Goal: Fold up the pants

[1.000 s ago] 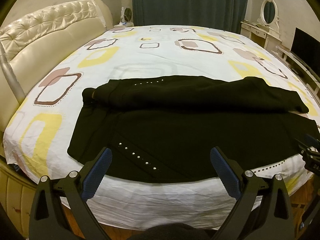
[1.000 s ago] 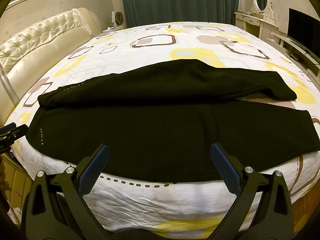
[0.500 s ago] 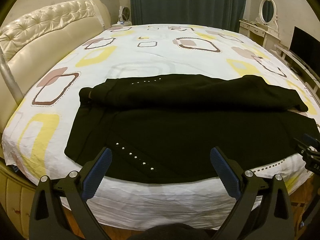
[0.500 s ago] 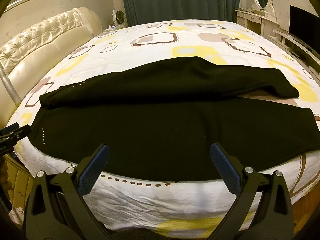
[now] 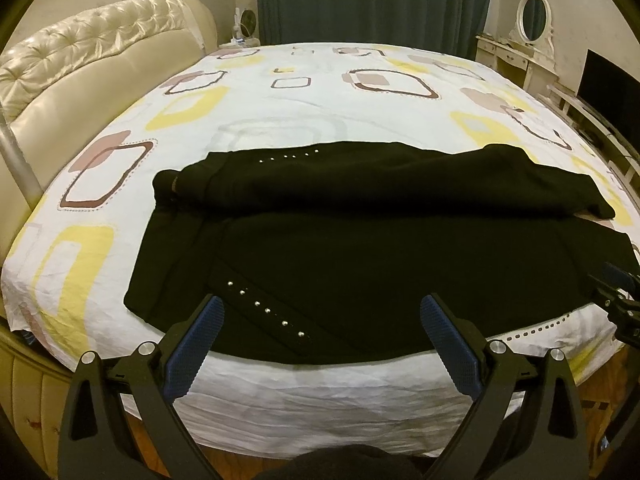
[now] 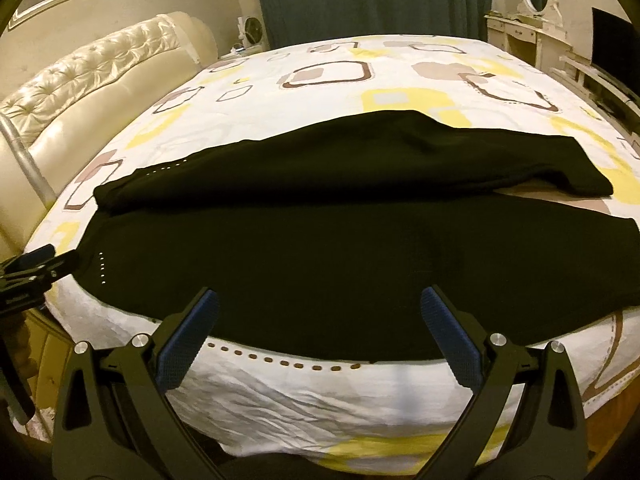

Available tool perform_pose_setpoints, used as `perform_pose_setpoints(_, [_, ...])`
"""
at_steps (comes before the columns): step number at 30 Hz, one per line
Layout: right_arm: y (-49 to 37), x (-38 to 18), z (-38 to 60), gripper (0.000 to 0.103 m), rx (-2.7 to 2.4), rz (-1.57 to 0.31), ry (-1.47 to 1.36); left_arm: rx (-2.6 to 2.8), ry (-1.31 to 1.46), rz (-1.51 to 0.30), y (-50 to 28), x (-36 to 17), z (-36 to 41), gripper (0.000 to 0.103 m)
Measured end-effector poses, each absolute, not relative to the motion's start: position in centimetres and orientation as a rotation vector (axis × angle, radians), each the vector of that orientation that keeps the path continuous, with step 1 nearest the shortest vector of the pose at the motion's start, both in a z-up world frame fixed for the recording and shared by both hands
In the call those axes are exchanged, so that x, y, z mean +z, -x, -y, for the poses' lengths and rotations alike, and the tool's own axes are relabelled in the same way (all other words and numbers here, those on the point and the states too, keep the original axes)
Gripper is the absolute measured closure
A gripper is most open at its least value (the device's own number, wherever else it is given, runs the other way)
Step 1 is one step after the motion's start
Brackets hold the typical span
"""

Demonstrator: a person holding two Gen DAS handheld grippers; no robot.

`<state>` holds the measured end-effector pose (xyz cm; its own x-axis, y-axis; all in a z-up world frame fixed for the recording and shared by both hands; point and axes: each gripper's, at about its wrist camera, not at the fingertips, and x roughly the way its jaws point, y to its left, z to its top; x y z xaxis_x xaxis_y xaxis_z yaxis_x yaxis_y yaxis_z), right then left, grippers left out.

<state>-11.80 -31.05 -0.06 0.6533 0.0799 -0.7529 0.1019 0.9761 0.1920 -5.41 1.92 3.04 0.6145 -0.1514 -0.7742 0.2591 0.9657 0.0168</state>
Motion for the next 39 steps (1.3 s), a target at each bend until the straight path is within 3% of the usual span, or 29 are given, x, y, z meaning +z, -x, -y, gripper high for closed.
perform_pose_setpoints(9, [6.4,1.9,32.5,0.002,0.131,-0.853,-0.245,-0.339,-0.103,-0.937,1.3,4.1,-4.9,0.005])
perform_pose_setpoints(15, [-3.6,4.5,34.0,0.002,0.244,-0.865,-0.142,-0.340,-0.044,-0.972,-9.2,5.7,-11.2,0.005])
perform_pose_setpoints(20, [-12.1,2.6,35.9,0.002,0.318,-1.002,-0.187,-0.357,0.033,-1.118,-18.8,2.4,-14.4,0.005])
perform_pose_setpoints(31, [-20.2,-3.3,35.4,0.002,0.377,-1.220,-0.073,-0.455,0.019,-1.347,-26.4,-4.0,-13.4,0.005])
perform_pose_setpoints(33, [-20.9,-4.4,35.1,0.008,0.413,-1.264,-0.091,-0.467,0.026,-1.368,-26.7,-4.5,-13.5,0.005])
perform_pose_setpoints(35, [-21.1,-5.1,34.5,0.032,0.449,-1.298,-0.082,-0.481,0.008,-1.360,-26.7,-4.4,-13.2,0.005])
perform_pose_setpoints(39, [-20.9,-5.3,33.1,0.034,0.491,-1.317,-0.002,-0.522,-0.039,-1.373,-26.9,-4.5,-12.4,0.006])
